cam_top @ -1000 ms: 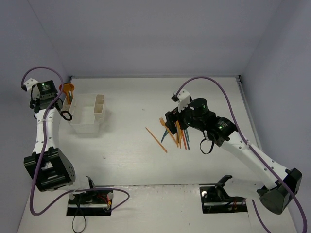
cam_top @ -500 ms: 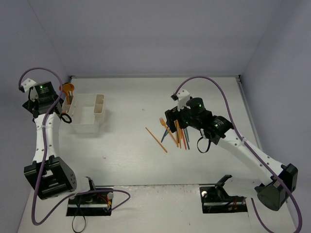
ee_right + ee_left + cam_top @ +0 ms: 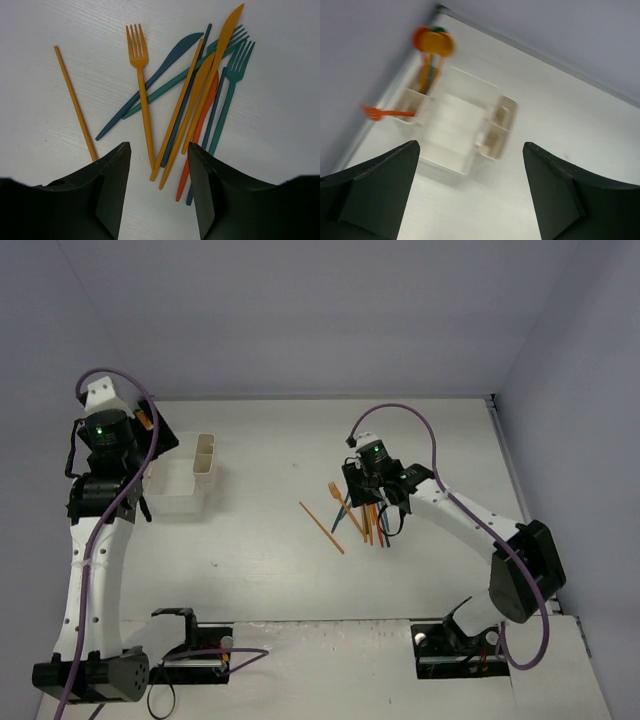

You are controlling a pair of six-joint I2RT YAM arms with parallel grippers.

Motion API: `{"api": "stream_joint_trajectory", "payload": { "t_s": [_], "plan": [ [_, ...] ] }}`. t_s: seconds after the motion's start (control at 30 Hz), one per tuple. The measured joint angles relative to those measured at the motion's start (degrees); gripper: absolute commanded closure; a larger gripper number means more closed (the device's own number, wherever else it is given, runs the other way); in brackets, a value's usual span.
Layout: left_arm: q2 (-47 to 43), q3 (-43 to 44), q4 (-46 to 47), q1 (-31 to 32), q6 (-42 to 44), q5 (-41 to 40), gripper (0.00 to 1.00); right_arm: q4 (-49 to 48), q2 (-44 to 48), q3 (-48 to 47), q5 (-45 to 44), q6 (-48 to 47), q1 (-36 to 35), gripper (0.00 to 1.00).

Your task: Sort the eating utensils into containers

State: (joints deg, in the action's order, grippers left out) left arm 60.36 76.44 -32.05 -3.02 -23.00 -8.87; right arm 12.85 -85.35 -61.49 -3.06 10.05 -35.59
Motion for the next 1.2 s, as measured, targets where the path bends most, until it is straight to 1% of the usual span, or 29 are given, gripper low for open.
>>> {"api": "stream_joint_trajectory", "payload": {
  "t_s": [0.17, 0.3, 0.4, 0.57, 0.63, 0.77, 0.87, 0.93, 0.97, 1.07, 1.2],
  "plan": [
    [-2.5, -2.7, -1.9, 5.0, 0.4, 14.2, 0.18, -0.5, -7.7, 0.0, 1.2, 0.5, 0.0, 0.63],
    [-3.5, -5.5, -2.7, 8.5, 0.4, 21.3, 0.18, -0.8, -12.1, -0.1, 2.1, 0.4, 0.0, 0.63],
    [-3.7, -6.9, -3.3, 10.1, 0.4, 24.5, 0.18, -1.2, -14.4, -0.6, 3.0, 0.3, 0.0, 0.63],
    [-3.4, -7.3, -3.9, 11.2, 0.4, 27.3, 0.18, -2.3, -17.2, -1.5, 4.4, -0.1, -0.1, 0.64],
    [-3.2, -7.3, -3.9, 11.4, 0.5, 27.9, 0.18, -2.6, -18.0, -1.8, 4.6, -0.2, -0.1, 0.67],
    [-2.6, -7.3, -4.1, 11.8, 0.5, 28.7, 0.18, -3.3, -19.7, -2.3, 4.8, -0.3, -0.1, 0.79],
    [-2.1, -7.3, -4.2, 12.1, 0.5, 29.0, 0.18, -3.9, -19.7, -2.3, 4.7, -0.8, -0.6, 0.92],
    [-1.9, -7.3, -4.2, 12.3, 0.6, 29.2, 0.18, -3.9, -19.7, -2.3, 4.3, -1.2, -1.2, 0.98],
    [-1.9, -7.3, -4.2, 12.4, 0.6, 29.3, 0.18, -3.9, -19.7, -2.3, 3.9, -1.4, -1.6, 1.0],
    [-1.5, -7.3, -4.2, 12.8, 0.7, 29.5, 0.18, -3.8, -19.0, -2.3, 2.9, -2.0, -3.4, 1.0],
    [0.2, -6.4, -4.6, 14.0, 0.7, 29.9, 0.18, -3.6, -14.6, -2.3, 2.4, -3.3, -6.6, 1.0]
  ]
}}
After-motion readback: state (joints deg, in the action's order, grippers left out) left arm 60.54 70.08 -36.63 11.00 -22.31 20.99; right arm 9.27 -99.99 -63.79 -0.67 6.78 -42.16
